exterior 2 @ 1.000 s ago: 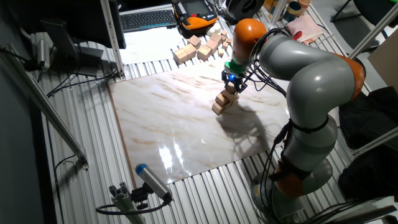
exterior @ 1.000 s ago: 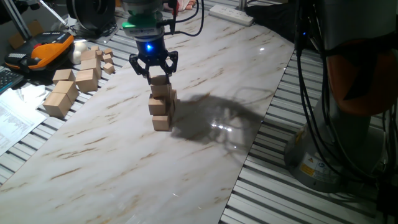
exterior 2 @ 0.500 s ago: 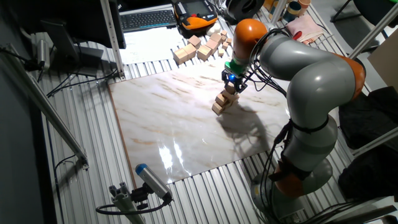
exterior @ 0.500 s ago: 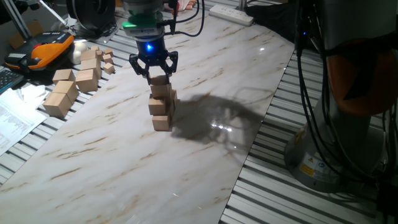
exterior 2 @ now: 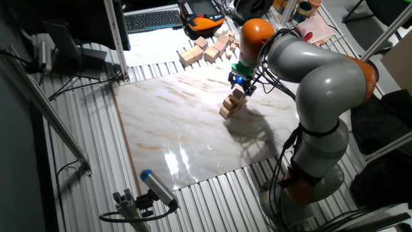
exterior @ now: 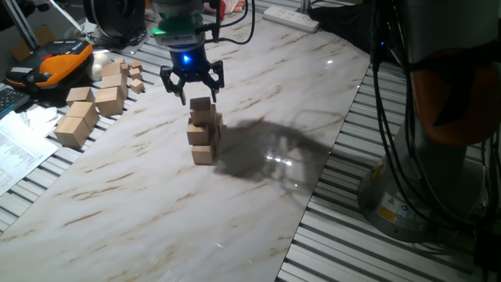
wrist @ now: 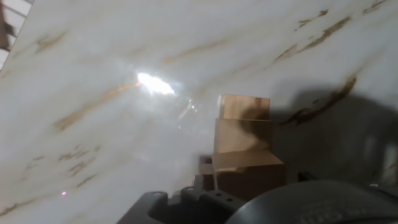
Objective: Stack the blocks into a pyramid shape
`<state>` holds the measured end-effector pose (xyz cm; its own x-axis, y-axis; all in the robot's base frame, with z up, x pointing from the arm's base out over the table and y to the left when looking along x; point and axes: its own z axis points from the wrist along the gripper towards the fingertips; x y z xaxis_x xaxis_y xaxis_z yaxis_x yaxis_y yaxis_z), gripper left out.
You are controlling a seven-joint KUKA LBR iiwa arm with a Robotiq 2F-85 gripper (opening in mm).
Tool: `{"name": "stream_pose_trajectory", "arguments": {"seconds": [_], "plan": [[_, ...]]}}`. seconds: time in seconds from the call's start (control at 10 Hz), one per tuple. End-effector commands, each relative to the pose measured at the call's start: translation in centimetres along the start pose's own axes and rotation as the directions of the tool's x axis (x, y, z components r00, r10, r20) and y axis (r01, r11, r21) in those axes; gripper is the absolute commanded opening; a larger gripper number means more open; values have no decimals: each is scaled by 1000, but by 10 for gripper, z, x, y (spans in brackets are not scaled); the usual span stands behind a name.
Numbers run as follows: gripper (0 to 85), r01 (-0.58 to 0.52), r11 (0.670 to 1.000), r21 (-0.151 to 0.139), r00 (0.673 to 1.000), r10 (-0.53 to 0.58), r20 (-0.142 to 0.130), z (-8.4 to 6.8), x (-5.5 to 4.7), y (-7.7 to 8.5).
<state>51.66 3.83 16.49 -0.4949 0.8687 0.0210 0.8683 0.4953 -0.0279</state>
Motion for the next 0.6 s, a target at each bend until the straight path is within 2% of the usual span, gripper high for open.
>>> {"name": "stream_pose_trajectory", "arguments": {"seconds": [0.0,0.3,0.4,0.5], "plan": [[680,14,1000,4,1000,-14,-3,-5,-1,1],[680,108,994,-12,993,-108,-53,-31,-10,2],[680,176,984,-36,980,-178,-91,-43,-18,2],[510,229,972,-53,965,-233,-117,-53,-25,0]]}}
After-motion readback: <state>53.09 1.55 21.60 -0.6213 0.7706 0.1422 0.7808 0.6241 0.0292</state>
